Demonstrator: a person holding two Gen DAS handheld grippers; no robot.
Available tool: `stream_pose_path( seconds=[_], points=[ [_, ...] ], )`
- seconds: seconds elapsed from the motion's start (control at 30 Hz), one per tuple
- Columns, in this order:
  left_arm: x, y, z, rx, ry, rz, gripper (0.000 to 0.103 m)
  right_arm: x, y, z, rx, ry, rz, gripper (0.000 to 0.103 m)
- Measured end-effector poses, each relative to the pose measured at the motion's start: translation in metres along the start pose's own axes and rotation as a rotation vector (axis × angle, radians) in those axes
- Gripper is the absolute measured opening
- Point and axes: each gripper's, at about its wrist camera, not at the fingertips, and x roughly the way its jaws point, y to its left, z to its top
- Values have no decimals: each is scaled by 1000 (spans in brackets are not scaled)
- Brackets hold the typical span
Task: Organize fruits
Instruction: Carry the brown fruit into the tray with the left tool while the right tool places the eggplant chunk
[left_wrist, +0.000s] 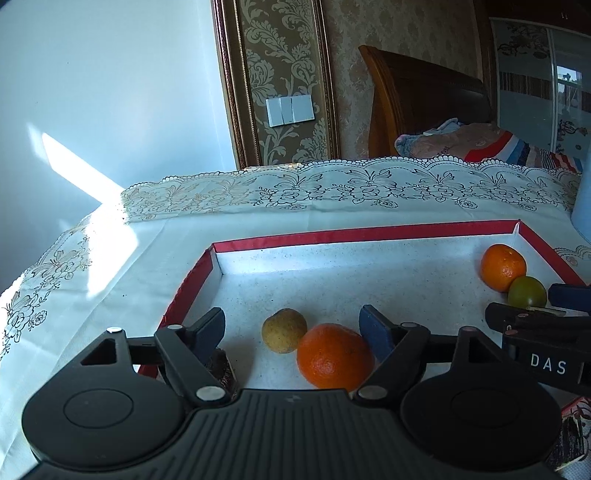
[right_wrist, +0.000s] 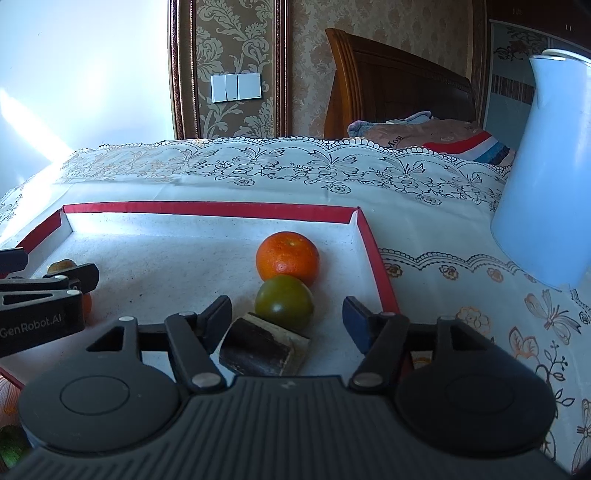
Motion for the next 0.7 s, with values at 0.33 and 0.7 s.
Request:
stream_pose_path(
  seconds=[0.33, 0.7],
  points=[
    [4, -7, -4, 40, 39, -18, 90, -2, 3, -1, -11, -4, 3, 79],
    [3, -6, -4, 46, 34, -14, 90, -10, -3, -1, 18, -38, 6, 97]
  ],
)
